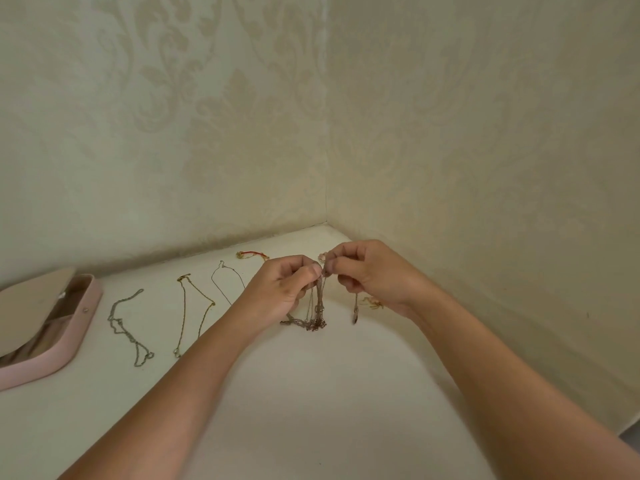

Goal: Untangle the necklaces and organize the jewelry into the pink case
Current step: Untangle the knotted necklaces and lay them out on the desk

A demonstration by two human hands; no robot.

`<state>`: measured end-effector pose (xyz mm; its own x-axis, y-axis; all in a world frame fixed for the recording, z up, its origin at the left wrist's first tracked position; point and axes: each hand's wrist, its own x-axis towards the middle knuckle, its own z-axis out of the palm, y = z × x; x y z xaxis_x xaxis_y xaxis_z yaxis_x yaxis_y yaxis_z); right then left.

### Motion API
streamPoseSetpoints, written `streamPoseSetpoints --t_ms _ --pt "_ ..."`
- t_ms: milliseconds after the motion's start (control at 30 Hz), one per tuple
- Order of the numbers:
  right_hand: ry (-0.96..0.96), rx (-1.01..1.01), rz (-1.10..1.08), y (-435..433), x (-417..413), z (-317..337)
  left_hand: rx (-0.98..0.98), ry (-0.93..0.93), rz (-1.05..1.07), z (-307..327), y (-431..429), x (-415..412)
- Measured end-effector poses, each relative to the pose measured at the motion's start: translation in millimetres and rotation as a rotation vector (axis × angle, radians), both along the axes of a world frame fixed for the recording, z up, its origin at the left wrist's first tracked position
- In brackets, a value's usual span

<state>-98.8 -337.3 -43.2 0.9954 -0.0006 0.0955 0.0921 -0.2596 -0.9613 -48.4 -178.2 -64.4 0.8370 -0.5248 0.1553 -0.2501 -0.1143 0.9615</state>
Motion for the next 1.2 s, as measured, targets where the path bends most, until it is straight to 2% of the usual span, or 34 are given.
streamPoseSetpoints --t_ms 133,300,500,700,833,1033,1200 --pt "0.022 0.232 0.054 -4.2 2.6 2.4 -0.028 0.001 0.002 2.1 3.1 0.3" --pt "0.042 0.482 0.072 -4.4 3.3 6.5 -0.166 0.125 -0.02 4.5 2.3 -0.8" --pt "0.044 0.541 0.072 -1.9 5.1 3.7 -0.309 0.268 -0.101 9.7 3.9 -3.2" --pt "0.033 0.578 0.103 -1.7 0.8 7.2 -0.253 0.262 -0.13 12.8 5.7 -5.5" --pt "0.031 0.669 0.153 -6.5 -1.3 9.0 -0.307 0.361 -0.049 13.0 3.6 -5.9" --pt "0.053 0.528 0.15 -7.8 0.5 5.1 -0.41 0.482 0.029 14.8 0.8 -5.0" --pt "0.052 0.313 0.098 -5.6 -1.7 6.1 -0.48 0.463 0.028 18.6 6.0 -4.4"
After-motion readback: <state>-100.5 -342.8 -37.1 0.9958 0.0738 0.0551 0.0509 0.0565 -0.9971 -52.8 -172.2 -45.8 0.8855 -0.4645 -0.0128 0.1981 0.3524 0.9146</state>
